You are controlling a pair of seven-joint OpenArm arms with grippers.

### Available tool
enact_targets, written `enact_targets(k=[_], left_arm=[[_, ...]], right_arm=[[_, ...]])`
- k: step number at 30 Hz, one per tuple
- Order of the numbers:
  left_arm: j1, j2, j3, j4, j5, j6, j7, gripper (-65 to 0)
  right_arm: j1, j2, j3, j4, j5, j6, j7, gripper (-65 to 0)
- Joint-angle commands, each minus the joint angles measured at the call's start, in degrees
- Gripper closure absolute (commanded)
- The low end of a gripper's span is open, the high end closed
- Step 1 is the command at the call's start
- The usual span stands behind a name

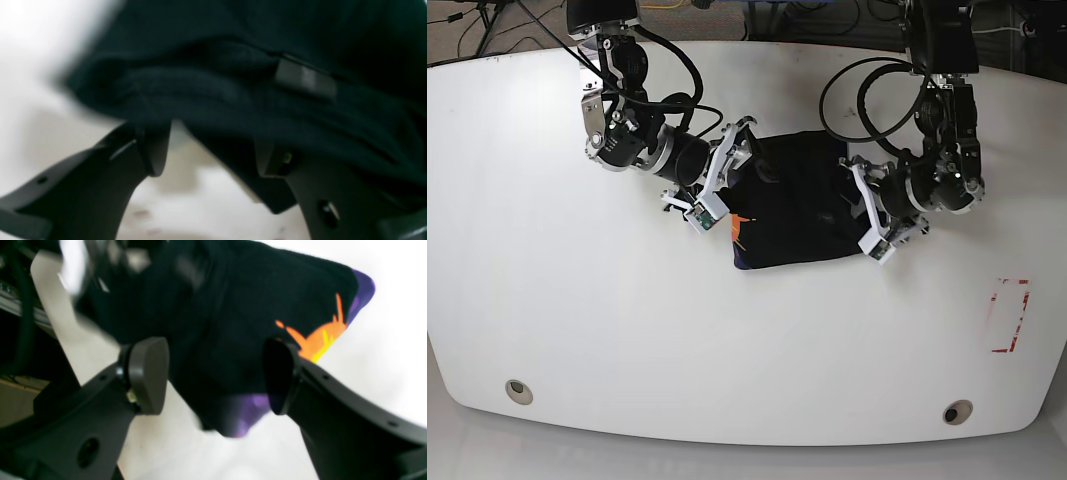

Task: Layout the t-shirt on the table in an organized manner, then fold the t-shirt properly
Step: 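Release the left gripper and regrasp the folded bundle's edge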

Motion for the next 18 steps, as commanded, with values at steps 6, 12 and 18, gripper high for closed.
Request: enact_targets(k=[6, 12, 18], left_arm=[[-1.0, -0.1, -1.8, 7.3, -1.1, -0.1, 2.2, -36.9], [-1.2, -0.5, -4.4, 13.9, -1.1, -0.1, 2.2, -36.9], [-2.4, -5.3, -7.1, 17.6, -1.1, -0.1, 2.3, -36.8]], right_arm=[[0.7, 0.3, 0.2, 0.8, 0.8, 0.4, 1.4, -42.3], [0.9, 0.5, 0.2, 0.8, 0.7, 0.4, 1.4, -42.3], [1.3, 1.2, 0.2, 0.8, 0.7, 0.3, 1.4, -42.3]])
